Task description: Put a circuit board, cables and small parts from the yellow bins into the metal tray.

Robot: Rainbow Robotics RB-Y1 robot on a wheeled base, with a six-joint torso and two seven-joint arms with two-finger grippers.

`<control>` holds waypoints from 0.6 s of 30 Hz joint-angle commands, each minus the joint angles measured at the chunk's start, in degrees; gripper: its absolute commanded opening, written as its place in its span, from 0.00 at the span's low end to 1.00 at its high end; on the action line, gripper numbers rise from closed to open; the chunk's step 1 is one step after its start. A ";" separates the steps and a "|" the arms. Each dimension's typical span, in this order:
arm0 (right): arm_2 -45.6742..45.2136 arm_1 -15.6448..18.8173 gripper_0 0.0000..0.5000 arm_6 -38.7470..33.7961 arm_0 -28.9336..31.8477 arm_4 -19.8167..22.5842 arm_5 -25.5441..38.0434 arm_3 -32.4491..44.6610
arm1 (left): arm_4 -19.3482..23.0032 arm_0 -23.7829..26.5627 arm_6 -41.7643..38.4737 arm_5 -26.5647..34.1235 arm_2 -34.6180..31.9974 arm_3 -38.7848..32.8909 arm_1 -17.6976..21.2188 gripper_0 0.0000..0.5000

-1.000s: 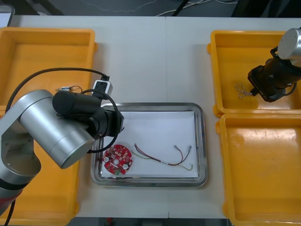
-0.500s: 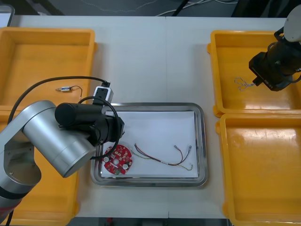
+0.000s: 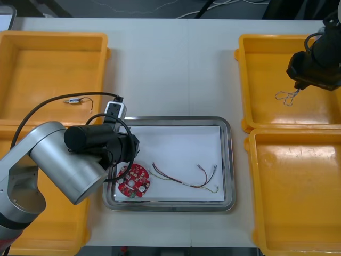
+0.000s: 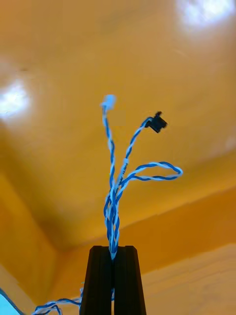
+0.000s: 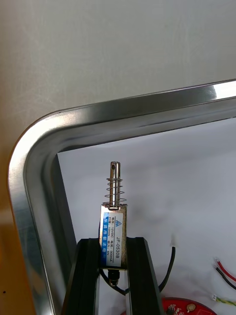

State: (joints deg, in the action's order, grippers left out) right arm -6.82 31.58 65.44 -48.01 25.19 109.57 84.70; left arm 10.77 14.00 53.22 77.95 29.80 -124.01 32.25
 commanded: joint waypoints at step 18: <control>-0.04 6.56 0.00 31.59 6.35 16.30 0.43 21.64 | -3.13 -0.82 -7.43 -4.73 3.34 3.77 1.85 0.00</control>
State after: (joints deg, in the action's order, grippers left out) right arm -6.81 34.79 91.35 -43.73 40.44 109.80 102.34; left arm 8.34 13.98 51.66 74.00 31.89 -119.84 32.34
